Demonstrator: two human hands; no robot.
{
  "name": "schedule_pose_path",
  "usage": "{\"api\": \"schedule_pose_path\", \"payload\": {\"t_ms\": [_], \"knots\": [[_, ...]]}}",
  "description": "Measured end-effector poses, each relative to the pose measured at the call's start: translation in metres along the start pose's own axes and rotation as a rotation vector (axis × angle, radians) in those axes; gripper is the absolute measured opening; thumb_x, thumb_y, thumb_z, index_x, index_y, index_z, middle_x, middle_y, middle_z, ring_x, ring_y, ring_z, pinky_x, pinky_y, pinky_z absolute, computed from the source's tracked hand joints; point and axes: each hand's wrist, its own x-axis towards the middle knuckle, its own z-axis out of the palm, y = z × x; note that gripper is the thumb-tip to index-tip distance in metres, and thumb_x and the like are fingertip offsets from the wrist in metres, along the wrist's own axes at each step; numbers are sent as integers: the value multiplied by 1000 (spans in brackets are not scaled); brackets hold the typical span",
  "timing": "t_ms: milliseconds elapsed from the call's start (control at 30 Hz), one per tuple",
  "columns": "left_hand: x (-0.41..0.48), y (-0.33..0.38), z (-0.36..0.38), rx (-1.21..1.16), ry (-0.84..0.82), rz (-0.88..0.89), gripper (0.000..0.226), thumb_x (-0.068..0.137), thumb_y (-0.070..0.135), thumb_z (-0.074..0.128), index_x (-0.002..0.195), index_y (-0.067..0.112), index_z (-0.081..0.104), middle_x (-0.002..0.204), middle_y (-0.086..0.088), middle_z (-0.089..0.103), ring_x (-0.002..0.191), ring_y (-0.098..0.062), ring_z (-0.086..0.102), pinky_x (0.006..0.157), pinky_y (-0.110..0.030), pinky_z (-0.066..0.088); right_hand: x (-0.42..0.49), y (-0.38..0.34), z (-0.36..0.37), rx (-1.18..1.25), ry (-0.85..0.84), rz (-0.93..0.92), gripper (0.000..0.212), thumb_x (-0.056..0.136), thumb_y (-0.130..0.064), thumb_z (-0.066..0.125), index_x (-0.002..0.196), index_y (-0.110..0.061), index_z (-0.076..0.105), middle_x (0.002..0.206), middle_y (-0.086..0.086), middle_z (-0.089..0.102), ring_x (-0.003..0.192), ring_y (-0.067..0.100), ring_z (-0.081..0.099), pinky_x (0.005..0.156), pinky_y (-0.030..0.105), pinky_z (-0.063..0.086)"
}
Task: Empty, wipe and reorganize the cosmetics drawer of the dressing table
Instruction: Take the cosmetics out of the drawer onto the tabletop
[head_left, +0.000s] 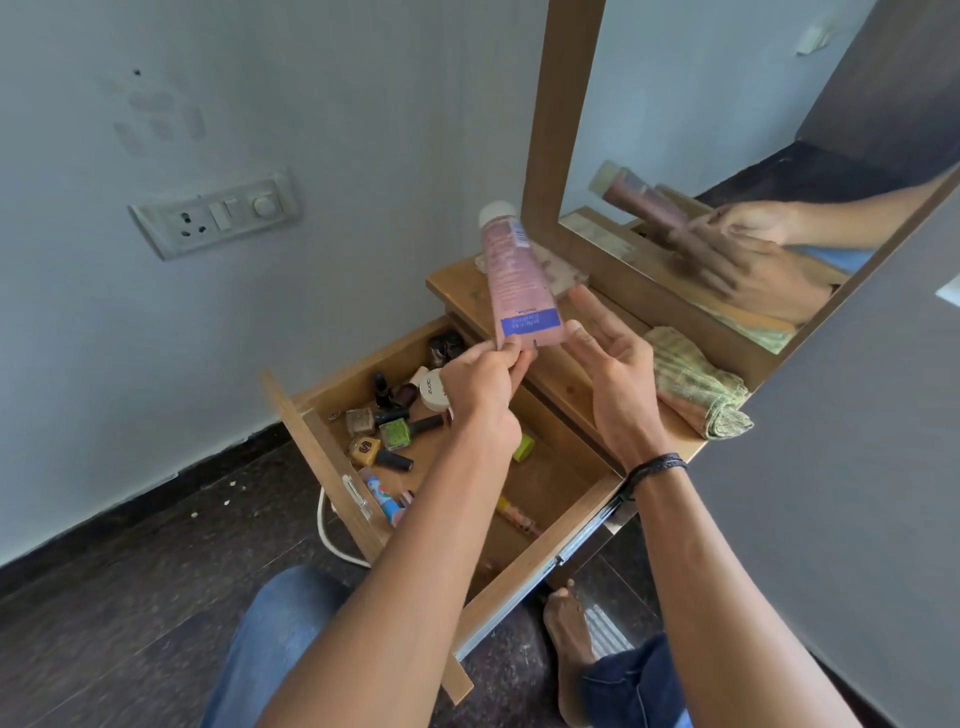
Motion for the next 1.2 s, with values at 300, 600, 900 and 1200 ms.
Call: {"api": "schedule_pose_path", "payload": {"t_ms": [300, 600, 900, 1200], "knots": [[20, 9, 40, 104, -61, -19, 13, 81, -5, 78, 91, 1, 72, 96, -13, 76, 83, -19, 76, 77, -28, 62, 10, 11, -2, 17, 105, 15, 40, 98, -9, 63, 137, -17, 62, 132, 1, 69, 129, 17, 61, 116, 45, 42], [49, 9, 38, 1063, -59, 511, 14, 95, 26, 65, 91, 18, 75, 86, 9, 73, 74, -9, 66, 68, -27, 50, 20, 13, -3, 25, 146, 28, 51, 92, -6, 60, 143, -11, 57, 157, 4, 46, 139, 2, 45, 118, 28, 37], [87, 11, 44, 1469, -395, 951, 48, 97, 11, 59, 143, 25, 54, 151, 0, 40, 140, -24, 35, 116, -42, 33, 19, 9, 0, -3, 168, 40, 53, 89, -12, 66, 142, -13, 58, 152, 6, 52, 141, 10, 47, 121, 40, 35], [93, 14, 56, 1516, -375, 912, 50, 98, 23, 62, 146, 29, 50, 155, 0, 33, 142, -25, 32, 109, -47, 38, 18, 7, 2, -43, 163, 16, 55, 87, -15, 65, 142, -18, 59, 154, 4, 49, 144, 9, 42, 123, 40, 32]]}}
